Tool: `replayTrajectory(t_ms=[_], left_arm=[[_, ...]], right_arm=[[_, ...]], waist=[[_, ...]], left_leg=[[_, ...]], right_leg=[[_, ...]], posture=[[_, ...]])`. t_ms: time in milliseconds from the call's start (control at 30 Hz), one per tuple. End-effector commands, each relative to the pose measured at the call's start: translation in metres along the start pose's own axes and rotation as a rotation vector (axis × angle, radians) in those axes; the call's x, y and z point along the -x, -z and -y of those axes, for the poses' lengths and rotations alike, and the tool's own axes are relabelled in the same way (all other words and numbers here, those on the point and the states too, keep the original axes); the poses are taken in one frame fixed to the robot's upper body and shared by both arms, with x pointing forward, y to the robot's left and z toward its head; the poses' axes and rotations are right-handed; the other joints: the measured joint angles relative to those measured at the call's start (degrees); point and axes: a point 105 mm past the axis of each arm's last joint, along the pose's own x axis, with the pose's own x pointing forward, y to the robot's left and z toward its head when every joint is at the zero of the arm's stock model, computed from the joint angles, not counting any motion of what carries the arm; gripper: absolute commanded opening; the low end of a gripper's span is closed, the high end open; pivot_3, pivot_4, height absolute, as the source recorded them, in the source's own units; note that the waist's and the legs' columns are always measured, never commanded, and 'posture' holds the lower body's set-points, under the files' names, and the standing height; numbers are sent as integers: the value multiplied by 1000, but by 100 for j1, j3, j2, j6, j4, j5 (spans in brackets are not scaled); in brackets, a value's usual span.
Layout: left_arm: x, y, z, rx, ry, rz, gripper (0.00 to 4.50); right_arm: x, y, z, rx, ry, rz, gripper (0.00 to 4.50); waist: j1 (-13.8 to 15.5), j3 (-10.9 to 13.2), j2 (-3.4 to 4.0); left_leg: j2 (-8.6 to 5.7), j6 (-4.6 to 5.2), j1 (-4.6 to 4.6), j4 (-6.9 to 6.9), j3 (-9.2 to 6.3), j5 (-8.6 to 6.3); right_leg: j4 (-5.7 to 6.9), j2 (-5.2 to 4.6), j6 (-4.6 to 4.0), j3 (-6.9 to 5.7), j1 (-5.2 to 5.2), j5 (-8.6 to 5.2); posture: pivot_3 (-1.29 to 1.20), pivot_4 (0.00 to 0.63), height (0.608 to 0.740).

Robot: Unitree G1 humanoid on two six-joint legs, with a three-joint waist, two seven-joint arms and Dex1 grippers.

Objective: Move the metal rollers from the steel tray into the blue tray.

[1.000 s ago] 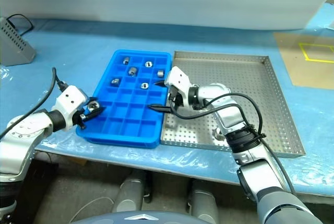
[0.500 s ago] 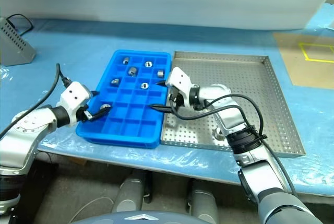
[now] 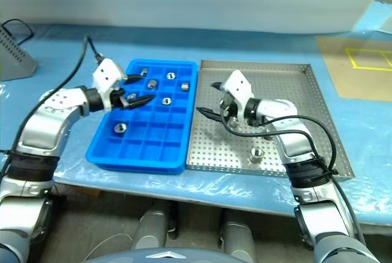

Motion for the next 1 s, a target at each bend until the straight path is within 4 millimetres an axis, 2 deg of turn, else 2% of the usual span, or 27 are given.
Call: replayTrajectory(t_ms=[33, 200, 400, 733, 1000], left_arm=[[-27, -14, -1, -26, 60, 48, 3679], [-62, -29, 40, -39, 323, 115, 3679], [-91, -25, 92, -74, 596, 107, 3679], [-125, -22, 121, -61, 674, 97, 3679], [-125, -4, 156, -83, 813, 71, 3679]], right_arm=[[21, -11, 7, 30, 111, 23, 4500], [50, -8, 13, 15, 276, 0, 4500], [84, 1, 13, 1, 429, -61, 4500], [102, 6, 8, -14, 540, -97, 4500], [107, 9, 6, -16, 552, -123, 4500]], waist=[[-97, 0, 0], [-389, -1, -1], [-679, -2, 0], [-1002, -2, 0], [-1153, -3, 1]], left_leg=[[0, 1, 0, 0, 1, -1], [-5, 15, 0, 3, 8, -8], [-3, 18, 5, 4, 12, -9], [-8, 42, -1, 37, 11, -25], [-11, 68, -19, 58, 10, -40]], right_leg=[[0, 0, 0, 0, 0, 0], [-6, 0, 0, 7, 0, 0], [-9, 4, 0, 9, 1, 0], [-19, 3, 49, 9, 15, -18], [-30, -1, 38, 6, 16, -8]], posture=[[-227, 150, 740], [-372, 150, 740], [-490, 150, 740], [-592, 150, 740], [-603, 150, 740]])
